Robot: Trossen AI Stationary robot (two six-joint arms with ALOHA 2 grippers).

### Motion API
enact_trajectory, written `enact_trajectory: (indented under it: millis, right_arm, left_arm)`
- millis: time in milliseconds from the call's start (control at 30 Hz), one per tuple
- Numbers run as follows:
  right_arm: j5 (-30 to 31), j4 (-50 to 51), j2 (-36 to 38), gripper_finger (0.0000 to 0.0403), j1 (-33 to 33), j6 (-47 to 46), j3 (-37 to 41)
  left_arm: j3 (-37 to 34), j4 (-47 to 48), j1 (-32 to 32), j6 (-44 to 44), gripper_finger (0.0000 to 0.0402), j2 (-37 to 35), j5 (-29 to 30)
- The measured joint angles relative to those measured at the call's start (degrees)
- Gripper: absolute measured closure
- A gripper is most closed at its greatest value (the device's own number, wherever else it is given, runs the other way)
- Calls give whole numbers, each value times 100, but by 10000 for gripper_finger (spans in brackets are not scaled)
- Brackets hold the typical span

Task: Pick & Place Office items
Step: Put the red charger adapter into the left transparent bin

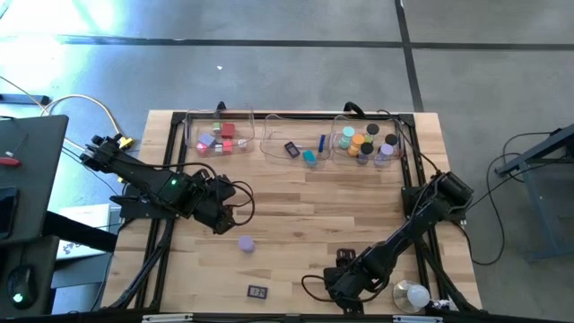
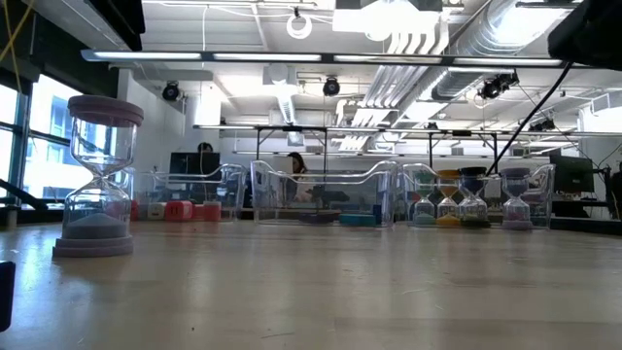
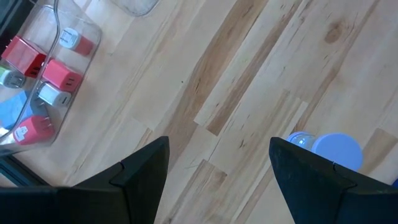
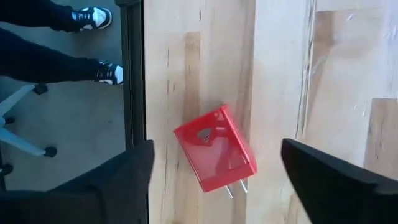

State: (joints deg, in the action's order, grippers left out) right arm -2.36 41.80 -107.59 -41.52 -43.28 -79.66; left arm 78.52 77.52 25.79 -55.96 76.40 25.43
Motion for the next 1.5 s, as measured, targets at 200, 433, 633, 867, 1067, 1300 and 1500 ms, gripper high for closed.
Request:
enact_trajectory:
  millis: [200, 433, 633, 867, 1067, 1300, 1500]
  right_arm:
    - [-472, -34, 0, 9, 0, -46, 0]
    - [-497, -406, 0, 23, -135, -442, 0]
    - [480, -334, -16, 27, -282, 334, 0]
    - [353, -113, -196, 28, -283, 600, 41]
    - [353, -75, -256, 27, -310, 603, 287]
    - [361, -171, -254, 27, -310, 734, 589]
    - [363, -540, -254, 27, -307, 752, 662]
  left_arm:
    - [-1, 0, 0, 27, 132, 0, 21]
    - [-9, 0, 1, 66, 132, 0, 36]
    - [-9, 2, 0, 66, 132, 0, 37]
    - [-9, 2, 0, 66, 132, 0, 37]
    - [-11, 1, 0, 66, 132, 0, 34]
    - [-10, 2, 0, 70, 132, 0, 35]
    - [-11, 2, 0, 166, 132, 0, 35]
